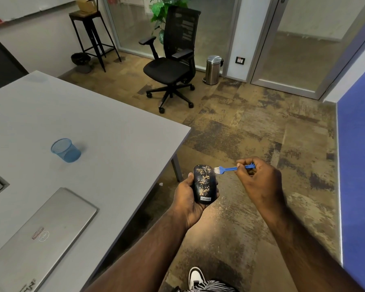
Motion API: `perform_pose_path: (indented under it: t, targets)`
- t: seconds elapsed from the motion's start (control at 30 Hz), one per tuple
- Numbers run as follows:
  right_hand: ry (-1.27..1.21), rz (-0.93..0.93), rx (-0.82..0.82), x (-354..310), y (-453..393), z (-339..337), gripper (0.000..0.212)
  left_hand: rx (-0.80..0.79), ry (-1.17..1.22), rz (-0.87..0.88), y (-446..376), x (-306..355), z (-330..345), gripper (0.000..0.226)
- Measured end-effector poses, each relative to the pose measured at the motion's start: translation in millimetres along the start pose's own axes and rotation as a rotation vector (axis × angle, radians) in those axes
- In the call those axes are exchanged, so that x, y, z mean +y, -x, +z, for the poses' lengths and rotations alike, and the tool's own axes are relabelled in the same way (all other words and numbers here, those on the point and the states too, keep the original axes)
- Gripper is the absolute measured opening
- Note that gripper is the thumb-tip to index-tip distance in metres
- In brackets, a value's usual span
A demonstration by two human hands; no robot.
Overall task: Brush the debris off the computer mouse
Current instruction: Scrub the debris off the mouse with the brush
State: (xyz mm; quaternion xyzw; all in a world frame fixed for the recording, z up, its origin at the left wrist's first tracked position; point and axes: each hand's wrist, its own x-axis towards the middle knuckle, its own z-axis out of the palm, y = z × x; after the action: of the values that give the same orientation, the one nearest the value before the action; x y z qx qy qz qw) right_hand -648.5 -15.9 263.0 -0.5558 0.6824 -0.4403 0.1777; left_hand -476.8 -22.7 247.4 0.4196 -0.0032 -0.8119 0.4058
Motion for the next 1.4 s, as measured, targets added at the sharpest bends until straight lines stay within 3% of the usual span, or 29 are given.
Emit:
perform_pose_path:
  t: [0.17, 0.33, 0.5, 0.97, 1.4]
  targets:
    - [-0.081, 0.003, -0.006, -4, -5, -2, 0.007, 0.005, -0.005, -0.002, 0, -1, 0, 0.056]
    - [0.088, 0.010, -0.022, -5, -12, 2, 0.010, 0.008, -0.027, -0.011, 2, -4, 2, 0.055]
    - [-0.014, 0.003, -0.033, -8, -18, -2, 0.008, 0.005, -0.037, -0.010, 4, -4, 3, 0.056]
    - [0.187, -0.033, -0.096, -13, -26, 3, 0.010, -0.001, -0.061, -0.009, 6, -4, 4, 0.052]
    - [0.081, -0.088, -0.080, -11, -24, -3, 0.004, -0.006, -0.077, 0.002, 6, -4, 3, 0.057]
